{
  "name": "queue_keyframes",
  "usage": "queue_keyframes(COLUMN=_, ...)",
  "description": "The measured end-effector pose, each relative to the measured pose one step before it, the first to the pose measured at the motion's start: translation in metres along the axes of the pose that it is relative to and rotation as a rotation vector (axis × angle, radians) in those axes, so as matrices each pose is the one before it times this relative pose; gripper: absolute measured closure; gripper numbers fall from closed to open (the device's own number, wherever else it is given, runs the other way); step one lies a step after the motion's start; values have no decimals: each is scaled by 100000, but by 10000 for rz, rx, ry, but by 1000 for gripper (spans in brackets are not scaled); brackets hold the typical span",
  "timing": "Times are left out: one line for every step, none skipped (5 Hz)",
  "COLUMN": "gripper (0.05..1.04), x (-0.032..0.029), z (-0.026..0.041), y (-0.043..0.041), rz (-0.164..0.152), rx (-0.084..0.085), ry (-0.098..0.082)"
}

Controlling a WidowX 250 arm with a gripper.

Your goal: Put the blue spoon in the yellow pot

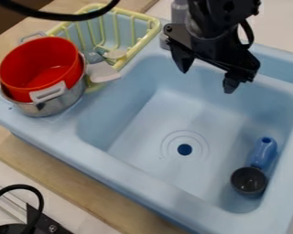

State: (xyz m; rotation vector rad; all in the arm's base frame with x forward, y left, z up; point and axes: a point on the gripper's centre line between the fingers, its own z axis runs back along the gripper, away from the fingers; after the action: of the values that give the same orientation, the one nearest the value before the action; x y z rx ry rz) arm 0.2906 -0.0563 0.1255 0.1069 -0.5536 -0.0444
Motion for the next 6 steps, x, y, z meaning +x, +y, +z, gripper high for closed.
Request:
queue_keyframes(gripper=85, x=-675, z=-374, y=-80, rz=-102, rx=-4, ry=244)
queue_keyframes(gripper=85, x=-975, z=2, y=-879, rz=-1418, rx=-633, ry=284)
queue_keyframes(gripper=85, x=-734, z=965, y=-885, rz=-2314, rx=-1244, ry=294)
queue_keyframes(gripper=85, x=250, z=871, y=-890, rz=-2111, rx=-1297, ry=243)
queue_keyframes(gripper=85, x=-190, z=251, y=-707, rz=-2072, rx=-1780, ry=38)
queue_keyframes(gripper=85, x=397, z=-600, y=-4, rz=-1623, rx=-2, ry=-53)
